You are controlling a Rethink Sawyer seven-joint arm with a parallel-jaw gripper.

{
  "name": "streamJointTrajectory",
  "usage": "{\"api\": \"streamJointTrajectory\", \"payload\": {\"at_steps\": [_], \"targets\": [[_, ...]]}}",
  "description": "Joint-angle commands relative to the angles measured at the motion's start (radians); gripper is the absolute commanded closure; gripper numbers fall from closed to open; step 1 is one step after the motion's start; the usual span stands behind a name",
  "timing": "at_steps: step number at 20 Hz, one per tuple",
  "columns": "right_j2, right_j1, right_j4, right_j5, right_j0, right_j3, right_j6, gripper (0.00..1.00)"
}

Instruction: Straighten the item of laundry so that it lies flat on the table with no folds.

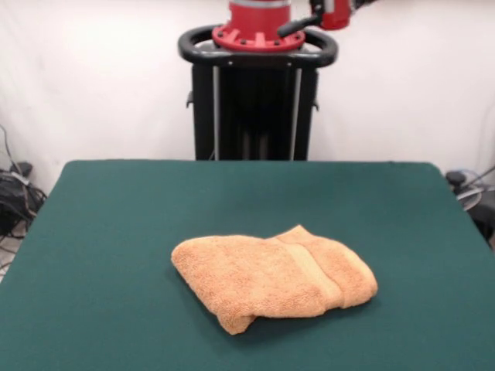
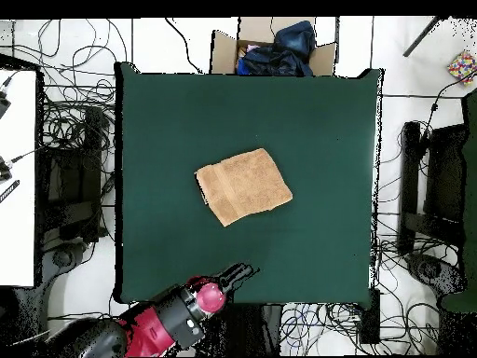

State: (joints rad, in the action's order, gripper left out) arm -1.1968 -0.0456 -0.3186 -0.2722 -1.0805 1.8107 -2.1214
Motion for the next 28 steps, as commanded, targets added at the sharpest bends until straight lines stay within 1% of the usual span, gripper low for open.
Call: {"api": "streamJointTrajectory", "payload": {"at_steps": [1, 2, 4, 6, 11, 15, 20, 22, 25, 28], "targets": [[0.106, 0.024, 0.174, -0.151, -0.02, -0.094, -0.264, 0.0], [0.134, -0.001, 0.19, -0.166, -0.015, -0.097, -0.251, 0.0], [0.169, -0.012, 0.22, -0.165, -0.006, -0.102, -0.248, 0.0], [0.171, 0.011, 0.245, -0.158, -0.017, -0.107, -0.261, 0.0], [0.17, 0.111, 0.296, -0.13, -0.047, -0.122, -0.294, 0.0], [0.165, 0.175, 0.322, -0.117, -0.065, -0.123, -0.294, 0.0], [0.139, 0.2, 0.322, -0.086, -0.105, -0.074, -0.284, 0.0], [0.129, 0.22, 0.321, -0.074, -0.122, -0.069, -0.285, 0.0], [0.131, 0.24, 0.325, -0.059, -0.146, -0.052, -0.293, 0.0], [0.116, 0.257, 0.312, -0.05, -0.191, -0.023, -0.293, 0.0]]}}
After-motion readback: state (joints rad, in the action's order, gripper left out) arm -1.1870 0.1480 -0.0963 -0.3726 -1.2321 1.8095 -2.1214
